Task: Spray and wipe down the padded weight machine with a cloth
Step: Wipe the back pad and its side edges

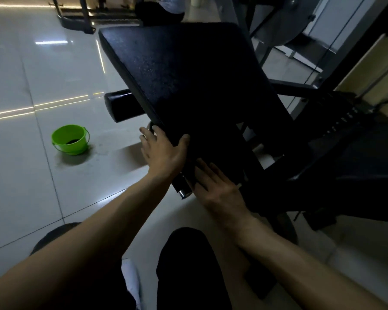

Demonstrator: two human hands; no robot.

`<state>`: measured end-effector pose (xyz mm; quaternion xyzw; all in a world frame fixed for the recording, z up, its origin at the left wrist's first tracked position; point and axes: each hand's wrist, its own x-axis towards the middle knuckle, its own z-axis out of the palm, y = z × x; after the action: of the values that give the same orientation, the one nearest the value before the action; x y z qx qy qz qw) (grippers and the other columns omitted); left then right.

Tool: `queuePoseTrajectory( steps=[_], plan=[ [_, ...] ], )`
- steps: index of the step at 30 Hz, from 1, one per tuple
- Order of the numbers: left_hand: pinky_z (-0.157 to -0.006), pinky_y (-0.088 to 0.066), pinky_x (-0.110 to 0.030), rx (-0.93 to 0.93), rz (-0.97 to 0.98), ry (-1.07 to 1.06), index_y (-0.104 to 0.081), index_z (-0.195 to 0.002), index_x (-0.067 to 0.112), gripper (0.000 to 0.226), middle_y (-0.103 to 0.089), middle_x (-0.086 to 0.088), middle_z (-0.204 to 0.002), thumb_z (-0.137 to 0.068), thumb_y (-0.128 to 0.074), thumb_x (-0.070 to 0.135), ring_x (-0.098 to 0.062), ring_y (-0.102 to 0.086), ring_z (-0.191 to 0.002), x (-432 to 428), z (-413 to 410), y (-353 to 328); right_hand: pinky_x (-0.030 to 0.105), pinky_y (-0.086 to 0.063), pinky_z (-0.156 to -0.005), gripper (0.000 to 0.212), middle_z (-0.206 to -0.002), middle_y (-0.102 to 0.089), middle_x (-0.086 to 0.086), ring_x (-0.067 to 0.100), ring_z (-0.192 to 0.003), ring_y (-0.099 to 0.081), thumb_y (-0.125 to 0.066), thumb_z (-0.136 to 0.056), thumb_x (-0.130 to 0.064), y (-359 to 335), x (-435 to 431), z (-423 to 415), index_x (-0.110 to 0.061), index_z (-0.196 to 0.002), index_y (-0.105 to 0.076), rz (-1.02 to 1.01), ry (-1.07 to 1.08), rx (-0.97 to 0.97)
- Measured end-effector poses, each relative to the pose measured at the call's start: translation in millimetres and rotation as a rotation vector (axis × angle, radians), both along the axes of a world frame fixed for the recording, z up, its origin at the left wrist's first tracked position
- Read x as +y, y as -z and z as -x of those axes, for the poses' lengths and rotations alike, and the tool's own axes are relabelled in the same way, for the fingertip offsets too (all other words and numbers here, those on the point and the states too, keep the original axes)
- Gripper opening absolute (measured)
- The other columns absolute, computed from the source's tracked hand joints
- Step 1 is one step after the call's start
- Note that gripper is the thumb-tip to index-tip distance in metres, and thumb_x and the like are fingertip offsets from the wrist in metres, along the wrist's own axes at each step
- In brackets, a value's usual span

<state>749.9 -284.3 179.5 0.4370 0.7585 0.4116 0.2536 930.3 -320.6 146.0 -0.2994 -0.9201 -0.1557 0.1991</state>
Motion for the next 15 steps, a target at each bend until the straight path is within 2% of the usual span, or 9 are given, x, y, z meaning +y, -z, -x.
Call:
queuePoseTrajectory(
  steps=[2, 5, 6, 8, 10, 12, 13, 14, 15],
  plan=[
    [-0.127, 0.002, -0.05, 0.071, 0.014, 0.021, 0.003, -0.162, 0.007, 0.108, 0.02, -0.015, -0.168, -0.092, -0.062, 0.06, -0.032, 0.018, -0.155, -7.0, -11.5, 2.8, 0.049, -0.046, -0.113, 0.036, -0.15, -0.055, 0.019, 0.035, -0.139, -0.053, -0.041, -0.109, -0.007, 5.7, -18.9, -27.5, -0.005, -0.134, -0.067, 0.019, 0.061, 0.036],
    [-0.126, 0.01, -0.048, 0.143, 0.002, 0.069, 0.013, -0.161, 0.009, 0.123, 0.024, -0.012, -0.167, -0.085, -0.065, 0.067, -0.031, 0.023, -0.154, -12.5, -13.4, 7.4, 0.046, -0.051, -0.108, 0.041, -0.147, -0.056, 0.021, 0.036, -0.134, -0.057, -0.037, -0.107, -0.003, 11.6, -48.5, -42.9, -0.007, -0.135, -0.067, 0.092, 0.174, 0.183],
    [-0.126, 0.01, -0.05, 0.162, 0.0, 0.09, 0.014, -0.161, 0.009, 0.124, 0.024, -0.013, -0.167, -0.085, -0.065, 0.067, -0.031, 0.023, -0.154, -13.1, -12.1, 7.6, 0.044, -0.052, -0.107, 0.042, -0.147, -0.057, 0.019, 0.035, -0.133, -0.058, -0.042, -0.105, -0.001, 18.4, -59.5, -46.5, -0.01, -0.138, -0.064, 0.159, 0.209, 0.24],
    [-0.126, 0.009, -0.053, 0.202, -0.017, 0.107, 0.013, -0.161, 0.009, 0.124, 0.025, -0.014, -0.167, -0.085, -0.065, 0.067, -0.033, 0.023, -0.154, -13.5, -11.3, 4.8, 0.038, -0.053, -0.106, 0.056, -0.147, -0.057, 0.005, 0.024, -0.134, -0.057, -0.057, -0.098, -0.001, 25.4, -82.8, -51.6, -0.022, -0.149, -0.052, 0.459, 0.268, 0.428],
    [-0.125, 0.01, -0.053, 0.25, -0.094, 0.086, 0.012, -0.161, 0.01, 0.124, 0.025, -0.015, -0.167, -0.085, -0.068, 0.064, -0.034, 0.023, -0.154, -16.0, -13.0, 0.4, 0.02, -0.054, -0.095, 0.058, -0.143, -0.057, -0.01, 0.011, -0.134, -0.056, -0.065, -0.1, -0.013, 21.7, -101.8, -46.9, -0.034, -0.15, -0.042, 0.95, 0.455, 0.821],
    [-0.125, 0.009, -0.054, 0.417, -0.214, 0.125, 0.008, -0.163, 0.012, 0.118, 0.021, -0.017, -0.167, -0.086, -0.069, 0.06, -0.035, 0.02, -0.154, -20.2, -18.3, -0.8, 0.012, -0.052, -0.077, 0.043, -0.136, -0.062, -0.006, 0.014, -0.122, -0.062, -0.064, -0.102, -0.023, 8.7, -104.0, -31.8, -0.033, -0.14, -0.048, 1.42, 0.716, 1.424],
    [-0.125, 0.008, -0.055, 0.524, -0.27, 0.195, 0.003, -0.163, 0.014, 0.113, 0.019, -0.018, -0.168, -0.088, -0.067, 0.059, -0.037, 0.019, -0.155, -21.5, -26.7, -0.1, 0.019, -0.054, -0.078, 0.03, -0.126, -0.066, -0.001, 0.017, -0.111, -0.065, -0.064, -0.102, -0.026, 9.7, -100.4, -24.8, -0.033, -0.129, -0.055, 1.532, 0.802, 1.713],
    [-0.125, 0.009, -0.056, 0.606, -0.292, 0.247, 0.0, -0.164, 0.016, 0.107, 0.018, -0.019, -0.168, -0.089, -0.065, 0.058, -0.039, 0.019, -0.154, -26.6, -30.4, -0.1, 0.03, -0.055, -0.083, 0.016, -0.116, -0.068, 0.002, 0.019, -0.102, -0.066, -0.063, -0.102, -0.029, 7.7, -94.2, -14.6, -0.032, -0.117, -0.06, 1.587, 0.838, 1.913],
    [-0.124, 0.011, -0.056, 0.663, -0.288, 0.292, -0.002, -0.164, 0.019, 0.104, 0.019, -0.019, -0.168, -0.09, -0.063, 0.058, -0.04, 0.02, -0.154, -29.6, -34.8, 2.0, 0.04, -0.054, -0.089, 0.013, -0.111, -0.071, 0.004, 0.023, -0.099, -0.066, -0.062, -0.102, -0.034, 7.8, -86.2, -3.2, -0.03, -0.114, -0.064, 1.596, 0.804, 2.028]
  ],
)
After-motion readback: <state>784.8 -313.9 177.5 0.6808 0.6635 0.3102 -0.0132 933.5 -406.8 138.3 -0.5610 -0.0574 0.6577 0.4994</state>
